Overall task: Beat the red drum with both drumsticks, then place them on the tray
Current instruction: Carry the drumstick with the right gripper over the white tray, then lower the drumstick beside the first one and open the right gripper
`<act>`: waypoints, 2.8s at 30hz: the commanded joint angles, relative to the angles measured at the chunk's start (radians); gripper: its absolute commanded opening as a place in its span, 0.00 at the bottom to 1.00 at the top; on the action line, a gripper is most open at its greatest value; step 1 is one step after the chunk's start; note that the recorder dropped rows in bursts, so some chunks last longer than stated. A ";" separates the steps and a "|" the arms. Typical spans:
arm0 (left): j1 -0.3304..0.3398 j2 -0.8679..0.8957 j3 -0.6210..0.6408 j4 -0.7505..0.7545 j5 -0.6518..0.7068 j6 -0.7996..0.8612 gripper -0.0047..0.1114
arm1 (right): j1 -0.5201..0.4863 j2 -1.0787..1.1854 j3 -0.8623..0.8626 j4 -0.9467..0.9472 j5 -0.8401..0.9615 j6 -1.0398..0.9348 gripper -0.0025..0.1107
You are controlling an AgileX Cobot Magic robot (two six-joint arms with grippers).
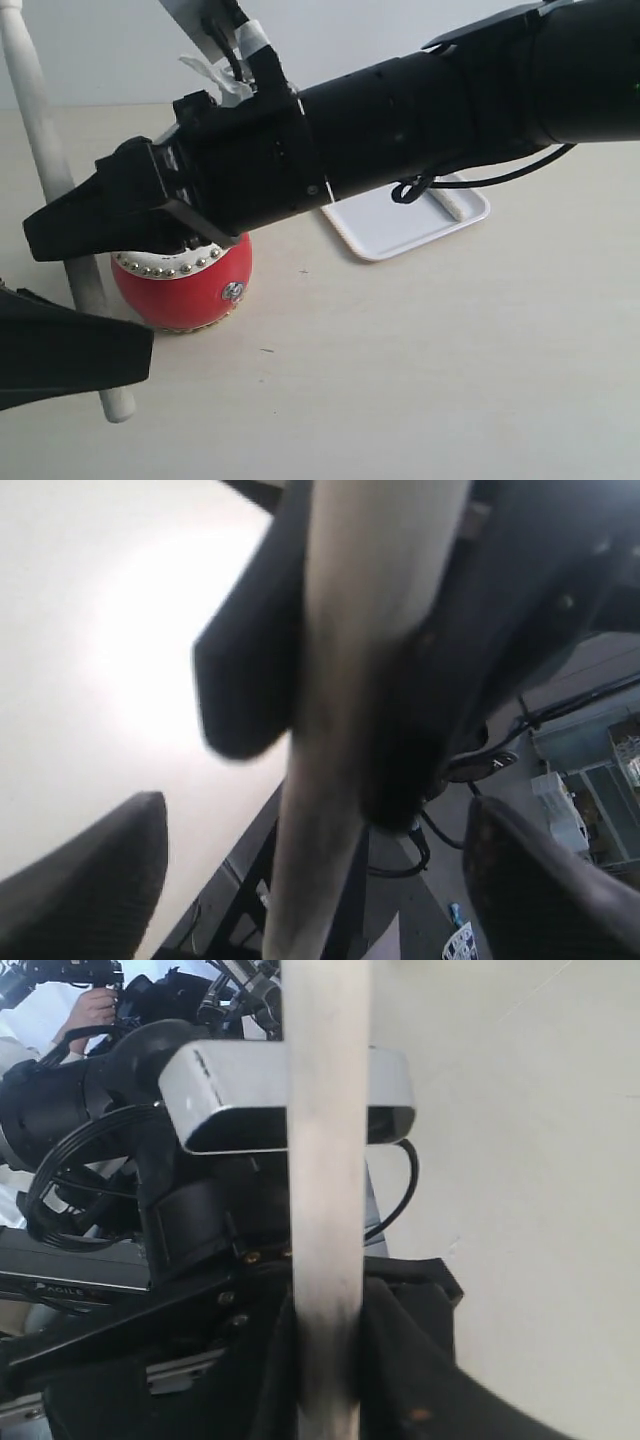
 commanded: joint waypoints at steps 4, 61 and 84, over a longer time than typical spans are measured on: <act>-0.006 -0.008 0.001 0.148 -0.045 -0.137 0.69 | -0.131 -0.058 -0.001 -0.158 -0.063 0.154 0.02; -0.006 -0.478 -0.278 1.137 0.011 -1.131 0.04 | -0.362 0.762 -1.059 -1.541 0.185 1.180 0.02; -0.006 -0.478 -0.278 1.139 0.011 -1.131 0.04 | -0.362 0.800 -1.057 -1.524 0.118 1.180 0.02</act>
